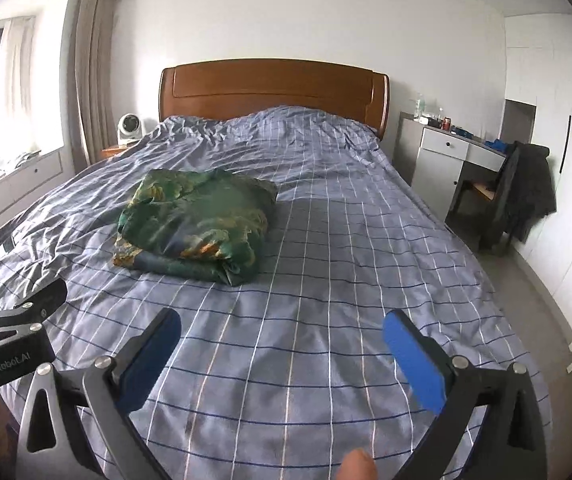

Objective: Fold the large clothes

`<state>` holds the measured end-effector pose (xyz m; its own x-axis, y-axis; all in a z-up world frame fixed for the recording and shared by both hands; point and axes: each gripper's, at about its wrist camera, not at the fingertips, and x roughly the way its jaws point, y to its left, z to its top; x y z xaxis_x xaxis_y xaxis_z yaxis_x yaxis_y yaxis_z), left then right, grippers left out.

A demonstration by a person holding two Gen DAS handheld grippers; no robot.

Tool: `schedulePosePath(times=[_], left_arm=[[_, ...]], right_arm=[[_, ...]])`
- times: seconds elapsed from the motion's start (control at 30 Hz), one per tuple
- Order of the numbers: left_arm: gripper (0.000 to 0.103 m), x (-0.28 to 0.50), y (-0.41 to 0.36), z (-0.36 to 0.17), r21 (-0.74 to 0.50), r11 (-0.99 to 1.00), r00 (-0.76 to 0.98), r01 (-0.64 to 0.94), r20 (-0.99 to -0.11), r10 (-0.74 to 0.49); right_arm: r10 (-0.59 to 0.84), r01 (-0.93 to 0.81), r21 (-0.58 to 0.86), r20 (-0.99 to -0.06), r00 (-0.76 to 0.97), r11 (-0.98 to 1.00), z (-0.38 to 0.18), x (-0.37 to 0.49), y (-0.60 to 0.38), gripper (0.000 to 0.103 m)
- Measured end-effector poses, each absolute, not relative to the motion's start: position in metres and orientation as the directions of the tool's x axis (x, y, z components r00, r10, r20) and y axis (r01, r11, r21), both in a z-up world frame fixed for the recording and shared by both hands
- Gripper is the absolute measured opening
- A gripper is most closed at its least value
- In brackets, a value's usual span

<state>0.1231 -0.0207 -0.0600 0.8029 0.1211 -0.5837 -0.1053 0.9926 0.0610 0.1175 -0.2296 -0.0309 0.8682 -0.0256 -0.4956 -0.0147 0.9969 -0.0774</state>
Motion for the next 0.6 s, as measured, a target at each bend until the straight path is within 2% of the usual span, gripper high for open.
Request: schedulePosePath(times=[0.2, 0.4, 0.6], left_arm=[[0.103, 0.123, -0.019, -0.062, 0.054, 0.994, 0.790, -0.099, -0.602, 0.112], [0.103, 0.124, -0.010, -0.057, -0.024, 0.996, 0.769, -0.086, -0.637, 0.051], [0.103, 0.120, -0.017, -0.051, -0.007, 0.998, 0.775, -0.061, -0.631, 0.043]], right_arm=[[-0.009, -0.033, -0.069, -0.524, 0.852, 0.997, -0.032, 0.118, -0.225, 0.103], [-0.010, -0.032, -0.068, -0.542, 0.840, 0.997, -0.028, 0.116, -0.223, 0.103], [-0.030, -0.014, -0.078, -0.540, 0.841, 0.997, -0.021, 0.114, -0.224, 0.103]])
